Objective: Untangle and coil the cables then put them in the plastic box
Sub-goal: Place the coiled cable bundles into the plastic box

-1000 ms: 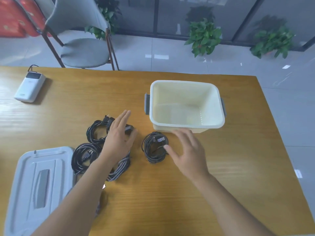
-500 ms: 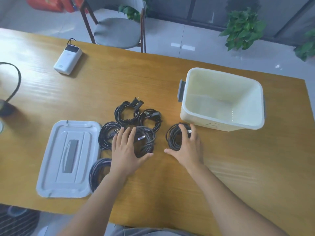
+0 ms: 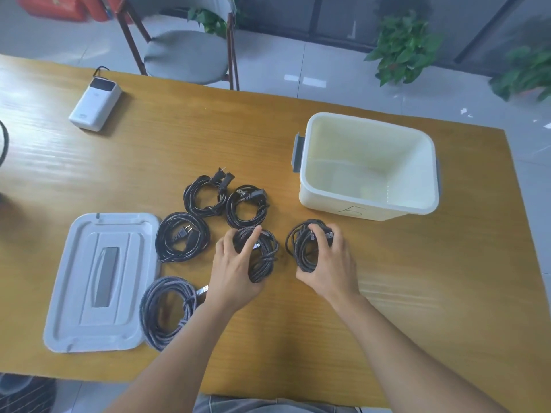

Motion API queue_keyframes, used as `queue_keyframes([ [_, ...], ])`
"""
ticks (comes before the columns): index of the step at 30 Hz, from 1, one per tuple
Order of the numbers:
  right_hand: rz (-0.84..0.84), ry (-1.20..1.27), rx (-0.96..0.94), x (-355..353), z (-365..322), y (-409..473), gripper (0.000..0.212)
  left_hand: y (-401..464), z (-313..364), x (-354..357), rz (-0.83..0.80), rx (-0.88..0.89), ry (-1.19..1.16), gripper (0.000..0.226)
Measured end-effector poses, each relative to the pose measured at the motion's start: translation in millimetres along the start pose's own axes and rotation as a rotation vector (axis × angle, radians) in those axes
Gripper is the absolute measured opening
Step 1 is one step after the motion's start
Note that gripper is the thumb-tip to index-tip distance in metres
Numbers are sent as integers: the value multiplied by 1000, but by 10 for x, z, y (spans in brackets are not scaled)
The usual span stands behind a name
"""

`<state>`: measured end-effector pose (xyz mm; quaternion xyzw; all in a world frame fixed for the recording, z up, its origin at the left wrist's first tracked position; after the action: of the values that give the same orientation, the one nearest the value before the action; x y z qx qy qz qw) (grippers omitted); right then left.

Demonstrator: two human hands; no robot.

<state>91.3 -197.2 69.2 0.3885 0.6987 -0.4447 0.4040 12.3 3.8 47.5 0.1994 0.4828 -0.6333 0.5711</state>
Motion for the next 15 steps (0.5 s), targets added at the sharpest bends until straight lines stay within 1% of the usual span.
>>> queue_keyframes([
  [7,70,71,-16,-262,99,-137,97,-82,154,-183,63,40,-80,116],
  [15,228,227,-79,-894,52,-378,94,-127,577,-822,222,153,-131,112],
])
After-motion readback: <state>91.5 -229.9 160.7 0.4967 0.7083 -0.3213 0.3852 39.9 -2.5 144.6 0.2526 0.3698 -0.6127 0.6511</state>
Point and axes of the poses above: each hand's wrist, its own y-axis towards the middle knuckle, its own x-axis out of the palm, z = x × y, the point moved 8 cm from there along y, towards the middle knuckle, and after that the axes turned 8 degrees about -z, right-handed, at the moved point
